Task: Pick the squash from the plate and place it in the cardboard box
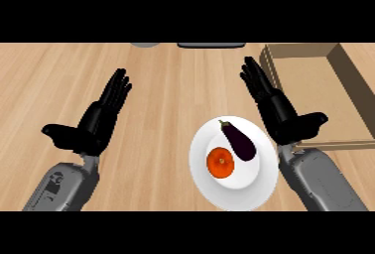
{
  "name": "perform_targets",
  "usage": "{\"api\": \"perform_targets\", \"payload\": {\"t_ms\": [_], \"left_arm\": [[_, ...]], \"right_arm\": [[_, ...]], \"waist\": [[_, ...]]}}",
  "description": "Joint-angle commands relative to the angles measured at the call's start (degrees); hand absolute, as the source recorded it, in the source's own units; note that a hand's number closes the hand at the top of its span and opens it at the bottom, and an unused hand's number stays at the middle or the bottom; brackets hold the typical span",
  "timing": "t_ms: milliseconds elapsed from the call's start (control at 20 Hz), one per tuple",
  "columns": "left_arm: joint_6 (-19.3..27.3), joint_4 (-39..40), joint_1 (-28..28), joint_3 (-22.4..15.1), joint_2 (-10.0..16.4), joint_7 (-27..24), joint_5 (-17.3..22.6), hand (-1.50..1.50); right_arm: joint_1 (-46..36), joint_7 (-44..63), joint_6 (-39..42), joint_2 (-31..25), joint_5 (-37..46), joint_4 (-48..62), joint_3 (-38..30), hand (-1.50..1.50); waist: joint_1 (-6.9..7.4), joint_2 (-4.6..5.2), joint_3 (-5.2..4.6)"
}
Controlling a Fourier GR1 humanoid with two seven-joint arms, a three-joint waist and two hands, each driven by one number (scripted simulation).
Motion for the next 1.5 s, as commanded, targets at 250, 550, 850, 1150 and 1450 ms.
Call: {"api": "perform_targets", "payload": {"t_ms": [250, 550, 850, 1150, 1450], "left_arm": [[-0.83, 1.55, 6.94, 8.34, 8.08, 5.63, 3.53, 0.0], [-1.88, -3.84, 10.53, 10.4, 9.68, 11.46, 7.55, 0.0], [-2.15, -6.66, 14.57, 11.95, 10.98, 12.51, 7.73, 0.0], [-3.38, -5.7, 13.76, 12.45, 10.71, 12.52, 8.86, 0.0], [-2.18, -7.85, 14.16, 12.73, 10.26, 14.95, 8.88, 0.0]], "right_arm": [[-3.37, -1.01, 28.72, -6.61, -9.36, 1.7, 4.57, -1.5], [2.82, -34.06, 27.46, -7.86, -0.59, 7.43, -3.36, -1.5], [0.6, -33.58, 34.03, -17.73, 8.51, 0.67, 0.26, -1.5], [-4.76, -25.12, 29.12, -25.56, 28.01, -3.67, 6.93, -1.5], [-7.25, -8.5, 32.71, -24.4, 36.48, -12.75, 13.99, -1.5]], "waist": [[4.65, 2.11, -0.24], [1.23, 1.6, -0.16], [0.34, 0.98, -0.39], [0.26, 0.92, -0.53], [-0.12, 0.96, -0.49]]}}
